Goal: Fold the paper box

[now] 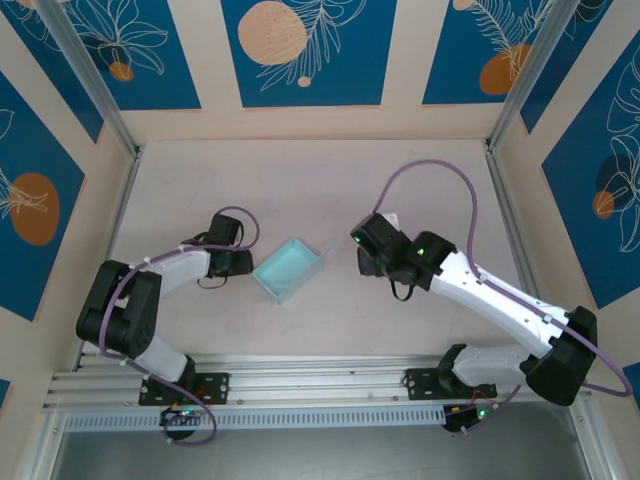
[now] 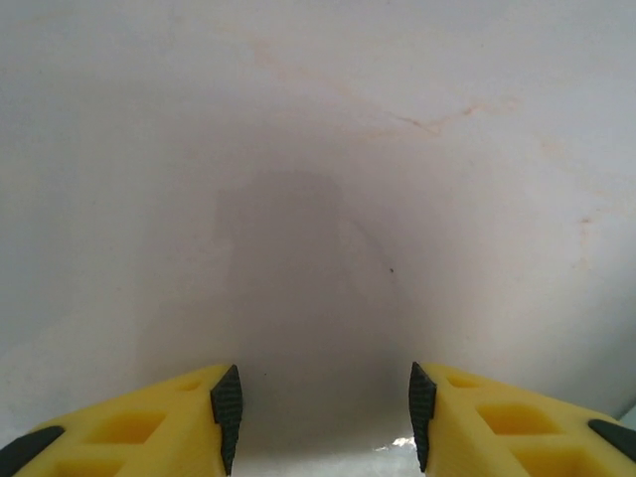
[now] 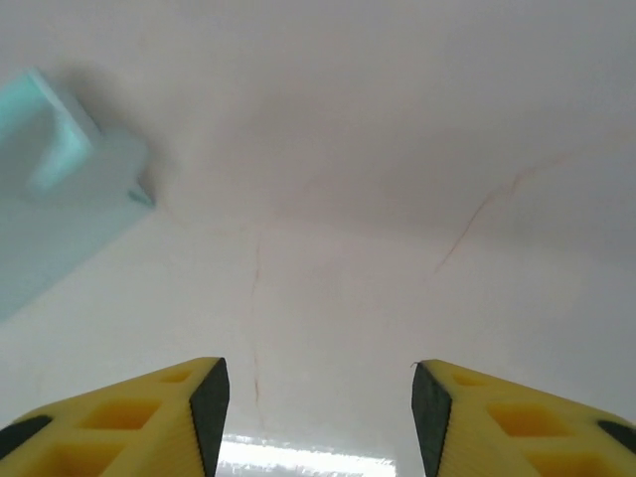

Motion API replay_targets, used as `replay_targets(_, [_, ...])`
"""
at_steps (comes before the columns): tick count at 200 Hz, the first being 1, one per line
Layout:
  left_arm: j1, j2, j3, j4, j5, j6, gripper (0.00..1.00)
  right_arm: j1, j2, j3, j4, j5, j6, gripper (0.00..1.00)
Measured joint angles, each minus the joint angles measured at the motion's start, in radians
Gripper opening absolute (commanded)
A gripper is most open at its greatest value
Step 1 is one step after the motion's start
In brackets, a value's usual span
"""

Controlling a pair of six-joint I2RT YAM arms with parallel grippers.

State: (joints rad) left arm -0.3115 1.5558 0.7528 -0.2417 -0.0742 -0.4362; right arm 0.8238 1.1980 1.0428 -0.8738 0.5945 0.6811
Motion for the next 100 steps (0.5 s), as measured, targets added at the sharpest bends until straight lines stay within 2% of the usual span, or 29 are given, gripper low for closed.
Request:
replay_targets(19, [0.002,0.0,-0.002,0.004,0.006,0.001,0.47,-0.034,-0.003,-0.14,0.122,-0.147,0.069,0.37])
replay_targets(48, [0.005,-0.007,-0.023,0.034,0.014,0.0,0.46,-0.071,0.045,-0.27,0.316,-0.328,0.162,0.32])
replay_targets(100, [0.01,-0.035,-0.072,0.1,0.042,-0.01,0.44,-0.079,0.26,-0.286,0.564,-0.509,0.236,0.28])
